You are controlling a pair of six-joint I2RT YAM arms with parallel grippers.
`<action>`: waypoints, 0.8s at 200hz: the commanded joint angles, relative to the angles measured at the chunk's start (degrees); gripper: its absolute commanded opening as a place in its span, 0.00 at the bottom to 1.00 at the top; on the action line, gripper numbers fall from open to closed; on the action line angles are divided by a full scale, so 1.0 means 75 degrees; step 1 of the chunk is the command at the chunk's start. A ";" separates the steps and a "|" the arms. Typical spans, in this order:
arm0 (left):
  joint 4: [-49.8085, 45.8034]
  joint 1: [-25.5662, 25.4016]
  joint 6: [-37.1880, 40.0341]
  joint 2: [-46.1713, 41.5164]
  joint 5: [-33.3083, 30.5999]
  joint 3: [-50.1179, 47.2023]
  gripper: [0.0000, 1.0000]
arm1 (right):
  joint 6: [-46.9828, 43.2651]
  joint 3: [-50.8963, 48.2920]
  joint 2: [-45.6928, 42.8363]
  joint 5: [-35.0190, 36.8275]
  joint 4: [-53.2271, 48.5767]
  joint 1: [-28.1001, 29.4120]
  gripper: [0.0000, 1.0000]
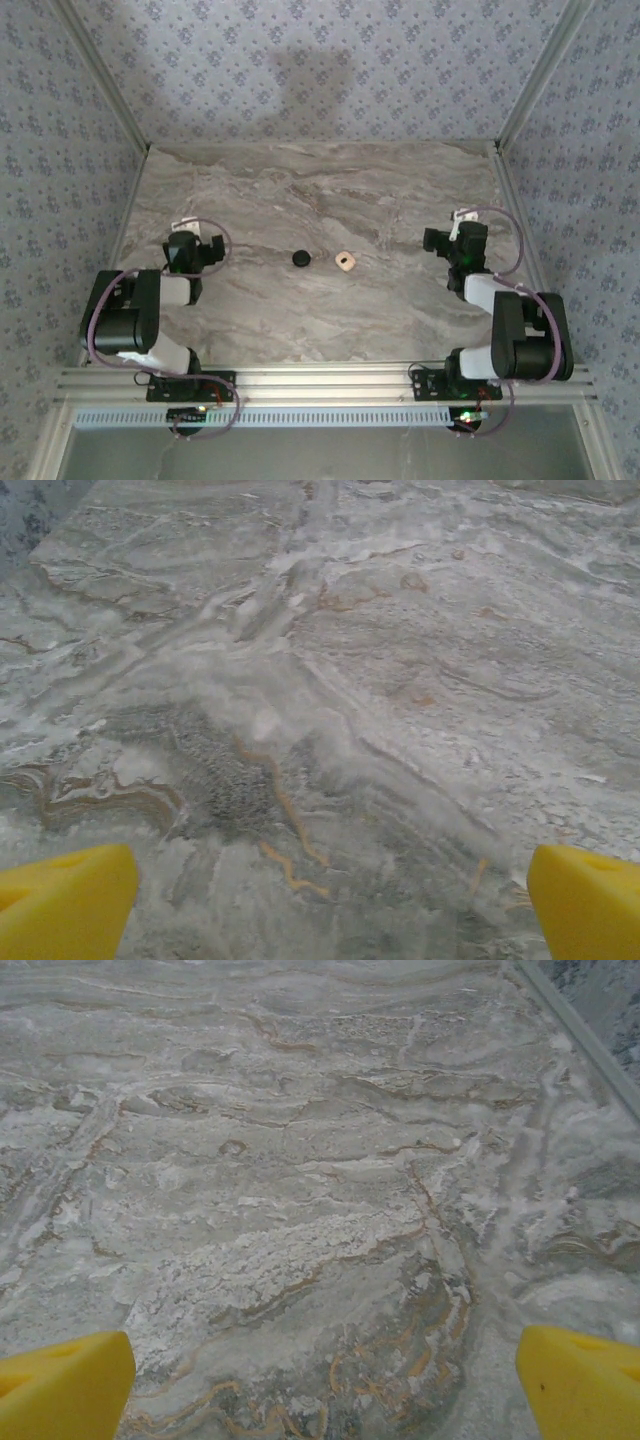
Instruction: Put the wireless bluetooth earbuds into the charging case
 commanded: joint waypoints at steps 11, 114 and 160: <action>0.0977 0.0161 -0.0113 0.0013 0.0133 0.0114 1.00 | -0.0354 -0.0092 0.1040 -0.0530 0.1922 0.0107 1.00; 0.0667 0.0028 0.0097 -0.0013 0.0207 0.0259 1.00 | -0.0393 -0.0288 0.1064 -0.0483 0.2182 0.0177 1.00; 0.0667 0.0034 0.0103 -0.0013 0.0205 0.0257 1.00 | -0.0393 -0.0292 0.1059 -0.0493 0.2182 0.0181 1.00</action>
